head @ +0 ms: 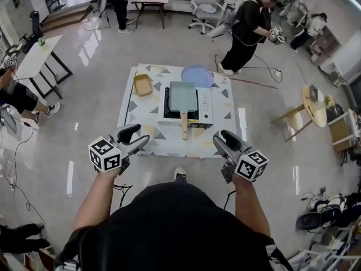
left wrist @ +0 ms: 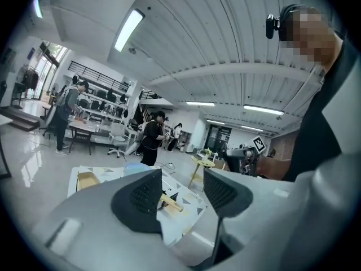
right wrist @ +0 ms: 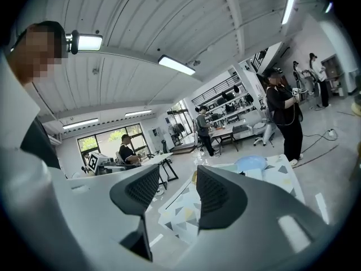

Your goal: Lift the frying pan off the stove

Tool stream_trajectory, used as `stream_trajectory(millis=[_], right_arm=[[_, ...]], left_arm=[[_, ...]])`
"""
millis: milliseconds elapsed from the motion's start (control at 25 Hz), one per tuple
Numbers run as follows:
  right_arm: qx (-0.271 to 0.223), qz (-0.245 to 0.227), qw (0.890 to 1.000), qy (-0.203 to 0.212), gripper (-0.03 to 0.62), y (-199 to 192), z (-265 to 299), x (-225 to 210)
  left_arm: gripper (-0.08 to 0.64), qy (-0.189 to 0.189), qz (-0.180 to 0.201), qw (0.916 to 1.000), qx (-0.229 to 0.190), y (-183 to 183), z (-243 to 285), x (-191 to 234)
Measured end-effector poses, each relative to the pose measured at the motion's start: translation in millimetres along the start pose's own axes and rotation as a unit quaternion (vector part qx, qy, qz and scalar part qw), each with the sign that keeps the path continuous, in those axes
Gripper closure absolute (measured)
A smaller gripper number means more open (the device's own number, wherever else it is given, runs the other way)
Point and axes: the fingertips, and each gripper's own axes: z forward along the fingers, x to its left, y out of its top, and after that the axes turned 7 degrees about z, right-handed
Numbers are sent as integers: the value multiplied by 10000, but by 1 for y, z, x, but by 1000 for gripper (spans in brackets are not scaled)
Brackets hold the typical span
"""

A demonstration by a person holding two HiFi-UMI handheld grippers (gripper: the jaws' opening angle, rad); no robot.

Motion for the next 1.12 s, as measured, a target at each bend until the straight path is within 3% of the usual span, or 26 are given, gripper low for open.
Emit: stream_trajectory(millis=[360, 1120], right_arm=[[243, 141, 9996, 61, 357, 14, 39, -54], [1216, 749, 9892, 333, 359, -22, 117, -135]], left_arm=[[333, -21, -189, 9996, 185, -5, 49, 25], [333, 40, -799, 9946, 666, -45, 125, 67]])
